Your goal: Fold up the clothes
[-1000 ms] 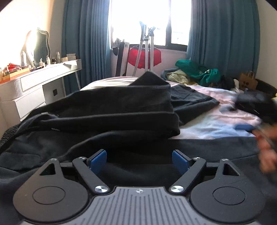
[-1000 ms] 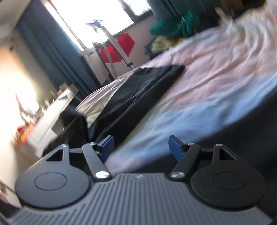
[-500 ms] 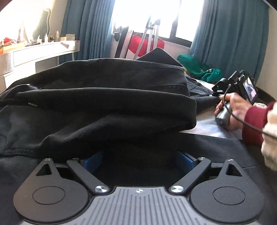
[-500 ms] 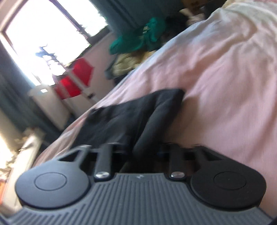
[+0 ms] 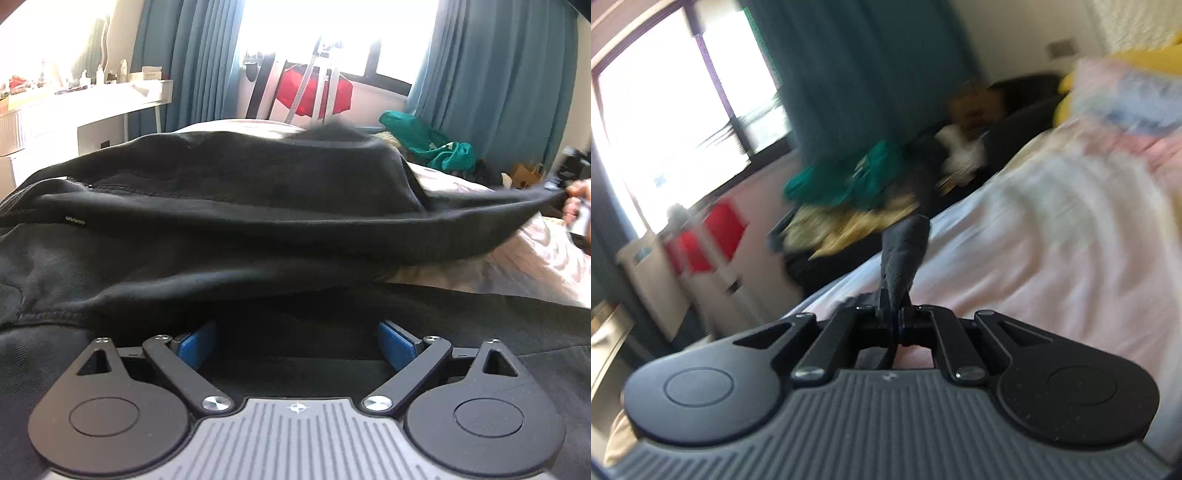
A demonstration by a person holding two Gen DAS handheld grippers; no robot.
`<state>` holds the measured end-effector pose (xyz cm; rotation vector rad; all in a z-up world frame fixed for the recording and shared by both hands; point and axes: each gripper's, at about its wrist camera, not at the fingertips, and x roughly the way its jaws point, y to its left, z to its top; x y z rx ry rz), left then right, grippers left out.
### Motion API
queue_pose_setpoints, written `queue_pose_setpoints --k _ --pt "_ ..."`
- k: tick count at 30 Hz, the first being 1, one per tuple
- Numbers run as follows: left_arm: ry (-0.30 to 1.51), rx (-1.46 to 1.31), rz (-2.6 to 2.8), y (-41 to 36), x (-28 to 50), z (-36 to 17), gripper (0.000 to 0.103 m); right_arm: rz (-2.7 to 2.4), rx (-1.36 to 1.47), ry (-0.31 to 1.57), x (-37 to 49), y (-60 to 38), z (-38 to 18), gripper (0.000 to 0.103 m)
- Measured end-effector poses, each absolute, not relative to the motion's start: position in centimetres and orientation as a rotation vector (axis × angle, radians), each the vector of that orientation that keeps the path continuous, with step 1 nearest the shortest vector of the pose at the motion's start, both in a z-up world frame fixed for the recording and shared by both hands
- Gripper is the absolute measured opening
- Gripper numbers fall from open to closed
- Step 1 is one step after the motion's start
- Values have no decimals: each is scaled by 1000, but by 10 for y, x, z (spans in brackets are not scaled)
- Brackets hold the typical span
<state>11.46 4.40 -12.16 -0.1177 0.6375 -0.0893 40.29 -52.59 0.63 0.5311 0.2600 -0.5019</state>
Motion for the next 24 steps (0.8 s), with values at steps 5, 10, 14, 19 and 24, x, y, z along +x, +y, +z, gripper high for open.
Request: queue_pose_setpoints --k 5,10,14,19,24 --pt "629 -104 -105 42 112 -117 94 -587 522 347 325 -571 -16 5" --pt "631 -103 -104 46 114 -117 94 -587 556 390 287 -576 -47 5" --pt "636 -123 -109 50 115 -115 94 -542 561 312 260 -563 -31 5" --pt "640 -117 -112 50 114 -115 94 -554 554 342 204 -568 -46 5" --pt "645 -117 -116 50 109 -114 94 -587 618 417 181 -572 -89 5"
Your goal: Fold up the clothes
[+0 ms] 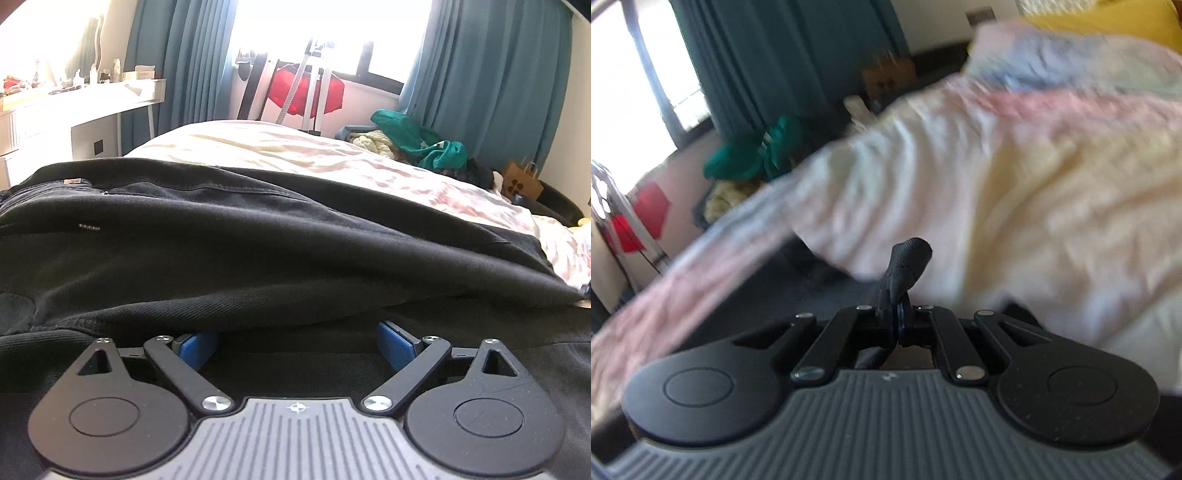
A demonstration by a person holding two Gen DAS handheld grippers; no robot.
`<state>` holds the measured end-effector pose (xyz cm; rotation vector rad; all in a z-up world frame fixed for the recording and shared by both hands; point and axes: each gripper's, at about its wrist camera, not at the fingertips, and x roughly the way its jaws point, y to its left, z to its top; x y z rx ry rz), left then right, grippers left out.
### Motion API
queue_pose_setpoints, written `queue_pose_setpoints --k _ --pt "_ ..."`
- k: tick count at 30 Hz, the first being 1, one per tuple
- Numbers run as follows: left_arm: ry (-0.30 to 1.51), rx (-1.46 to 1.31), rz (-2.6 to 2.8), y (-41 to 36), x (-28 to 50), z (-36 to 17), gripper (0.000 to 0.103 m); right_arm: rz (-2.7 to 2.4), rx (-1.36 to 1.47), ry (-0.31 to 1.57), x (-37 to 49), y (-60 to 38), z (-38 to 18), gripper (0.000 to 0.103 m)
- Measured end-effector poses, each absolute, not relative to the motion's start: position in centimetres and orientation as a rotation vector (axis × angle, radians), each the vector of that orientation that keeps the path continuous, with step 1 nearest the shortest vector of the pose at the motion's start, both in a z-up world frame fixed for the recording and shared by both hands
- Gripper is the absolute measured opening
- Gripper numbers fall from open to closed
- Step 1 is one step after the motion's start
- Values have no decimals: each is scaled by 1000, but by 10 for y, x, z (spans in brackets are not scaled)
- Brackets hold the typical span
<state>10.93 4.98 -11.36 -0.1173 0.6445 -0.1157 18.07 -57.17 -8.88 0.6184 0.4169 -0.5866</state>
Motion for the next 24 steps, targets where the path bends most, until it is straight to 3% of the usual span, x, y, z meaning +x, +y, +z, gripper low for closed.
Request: queue_pose_setpoints --k 7,15,18,20,22,24 --pt "657 -114 -117 48 105 -111 94 -600 791 431 149 -571 -92 11" --pt "653 -71 -105 47 91 -110 94 -690 836 343 50 -520 -65 13" --pt "645 -64 -99 51 81 -106 94 -699 888 377 18 -513 -49 24" --pt "640 -58 -103 52 75 -102 94 -669 914 332 -10 -507 -39 39" --pt "629 -52 -102 53 68 -96 94 -647 936 293 -37 -502 -32 65" --pt "638 -80 -88 58 56 -91 94 -639 959 267 -61 -498 -29 71"
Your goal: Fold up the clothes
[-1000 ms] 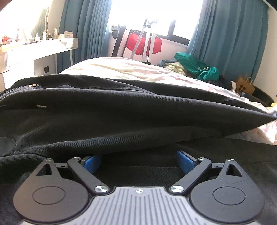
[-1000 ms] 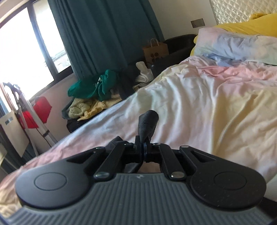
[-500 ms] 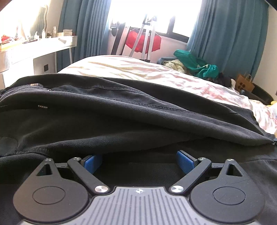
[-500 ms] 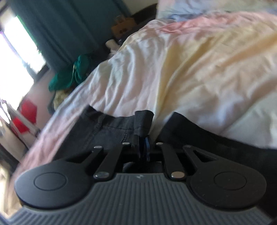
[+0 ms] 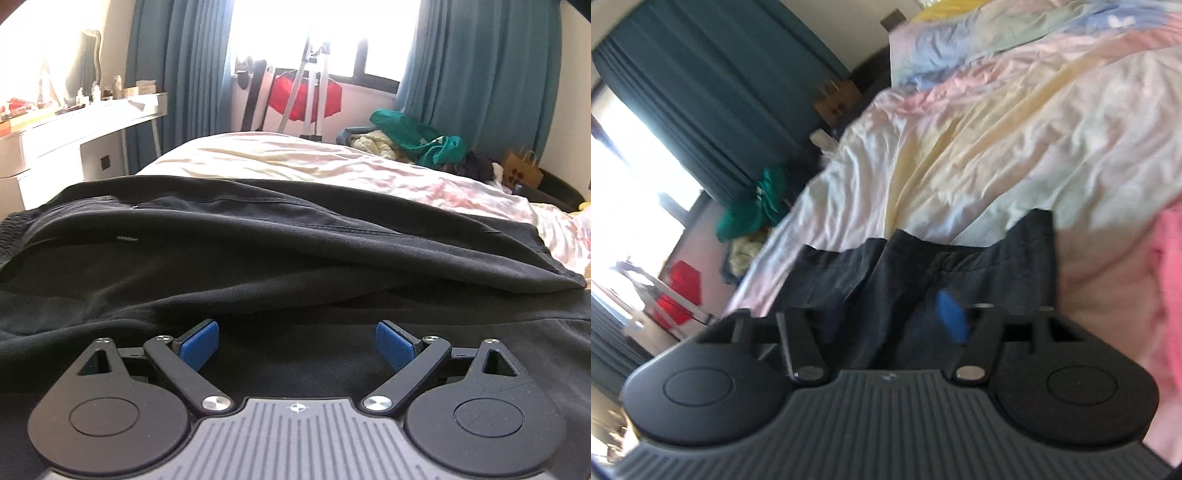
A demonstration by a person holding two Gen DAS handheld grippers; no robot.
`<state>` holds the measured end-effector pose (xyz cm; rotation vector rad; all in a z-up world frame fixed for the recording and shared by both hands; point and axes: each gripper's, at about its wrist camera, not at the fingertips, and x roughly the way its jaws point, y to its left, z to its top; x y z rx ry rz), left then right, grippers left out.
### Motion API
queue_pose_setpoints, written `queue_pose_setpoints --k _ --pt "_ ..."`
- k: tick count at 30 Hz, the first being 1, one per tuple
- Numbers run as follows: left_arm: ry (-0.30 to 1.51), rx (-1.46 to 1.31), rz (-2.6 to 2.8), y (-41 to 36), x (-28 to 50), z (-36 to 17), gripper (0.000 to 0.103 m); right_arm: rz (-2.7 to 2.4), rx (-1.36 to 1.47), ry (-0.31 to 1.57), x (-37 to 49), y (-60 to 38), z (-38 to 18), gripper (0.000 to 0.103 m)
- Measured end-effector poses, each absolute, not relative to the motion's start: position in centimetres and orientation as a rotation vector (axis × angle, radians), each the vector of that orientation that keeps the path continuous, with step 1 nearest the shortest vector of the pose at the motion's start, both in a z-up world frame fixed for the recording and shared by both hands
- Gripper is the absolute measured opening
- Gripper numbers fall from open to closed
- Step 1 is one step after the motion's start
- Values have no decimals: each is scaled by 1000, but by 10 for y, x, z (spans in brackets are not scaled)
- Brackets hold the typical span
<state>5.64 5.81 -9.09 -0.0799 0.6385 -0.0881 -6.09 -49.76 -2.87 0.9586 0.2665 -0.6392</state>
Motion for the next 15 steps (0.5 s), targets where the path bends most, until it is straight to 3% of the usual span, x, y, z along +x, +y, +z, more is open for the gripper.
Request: queue_pose_setpoints --k 1,9,13,15 --pt "645 -100 -80 62 50 -88 94 -643 988 263 -71 -499 -29 76" --pt "634 -212 28 107 -3 -60 94 -739 1197 289 -119 -522 -52 76" --pt "651 -322 53 152 -28 -37 95 -732 1201 382 -117 -536 -72 75" --pt "667 -378 72 179 -39 -27 95 -694 1198 399 -115 -542 -81 68"
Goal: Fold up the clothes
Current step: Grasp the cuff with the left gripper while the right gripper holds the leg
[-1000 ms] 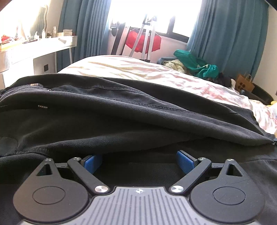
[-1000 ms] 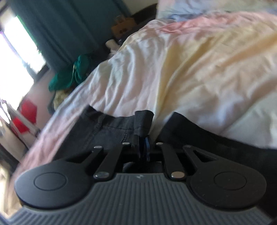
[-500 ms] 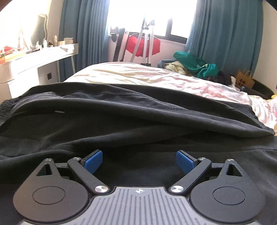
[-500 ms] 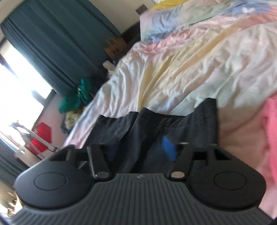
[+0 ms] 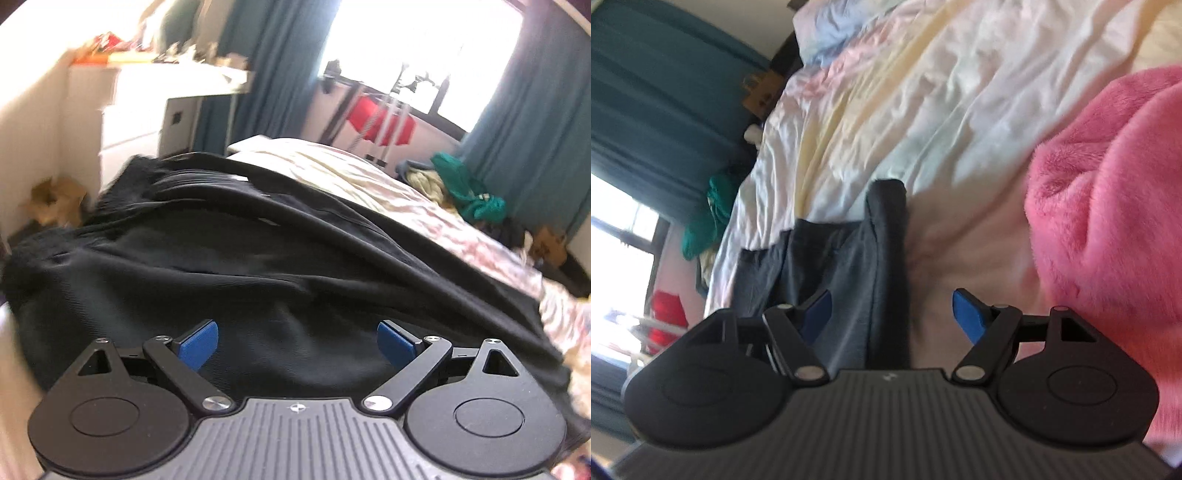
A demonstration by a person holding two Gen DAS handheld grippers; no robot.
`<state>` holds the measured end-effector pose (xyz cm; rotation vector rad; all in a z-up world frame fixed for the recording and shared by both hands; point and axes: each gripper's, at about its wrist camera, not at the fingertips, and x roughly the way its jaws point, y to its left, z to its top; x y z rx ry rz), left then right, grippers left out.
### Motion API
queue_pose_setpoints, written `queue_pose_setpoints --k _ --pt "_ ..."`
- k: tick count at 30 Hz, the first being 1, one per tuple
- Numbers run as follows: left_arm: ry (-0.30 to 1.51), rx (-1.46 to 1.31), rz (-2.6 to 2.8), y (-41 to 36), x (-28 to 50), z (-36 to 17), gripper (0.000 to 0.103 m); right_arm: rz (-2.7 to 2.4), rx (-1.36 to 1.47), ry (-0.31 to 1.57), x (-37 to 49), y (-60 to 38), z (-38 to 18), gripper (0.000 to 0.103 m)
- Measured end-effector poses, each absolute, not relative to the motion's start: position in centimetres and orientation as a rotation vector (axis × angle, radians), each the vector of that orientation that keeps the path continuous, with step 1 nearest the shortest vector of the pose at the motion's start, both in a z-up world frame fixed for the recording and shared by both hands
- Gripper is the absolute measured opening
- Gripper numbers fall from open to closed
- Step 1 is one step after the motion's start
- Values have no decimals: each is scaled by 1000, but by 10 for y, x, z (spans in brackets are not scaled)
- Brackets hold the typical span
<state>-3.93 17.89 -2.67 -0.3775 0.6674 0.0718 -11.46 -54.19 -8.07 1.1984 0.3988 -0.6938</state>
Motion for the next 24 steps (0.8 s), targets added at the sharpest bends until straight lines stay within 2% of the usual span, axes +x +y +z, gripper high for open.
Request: queue_pose_setpoints --k 2,3,4,5,7,9,14,16,17,22,24 --pt "686 -474 94 211 -54 -18 95 -665 1194 401 -112 -547 -88 67" --pt "695 -527 102 227 -61 -15 95 -649 1189 396 -111 -548 -90 62" --pt "703 -581 111 243 -69 -11 95 -621 1189 388 -108 -550 -92 47" --pt "711 -637 124 258 -75 -9 95 -608 1188 389 -106 -551 -94 41" --pt "725 -756 160 287 -87 -8 95 -588 1187 394 -102 -551 -96 21" --pt "746 -864 213 313 -94 -14 96 -569 1182 378 -100 -550 -95 8" --pt "867 -963 348 342 -96 -41 93 -569 1133 301 -101 -545 -79 7" --pt "898 -1003 352 348 -97 -53 89 -572 1117 281 -102 -542 -72 7" --pt "884 -1037 336 351 -96 -59 85 -574 1109 277 -102 -540 -70 7" --pt "825 -1133 250 356 -85 -78 84 -599 1056 286 -96 -537 -63 7" --pt "821 -1121 231 351 -80 -80 79 -606 1044 289 -93 -537 -63 7"
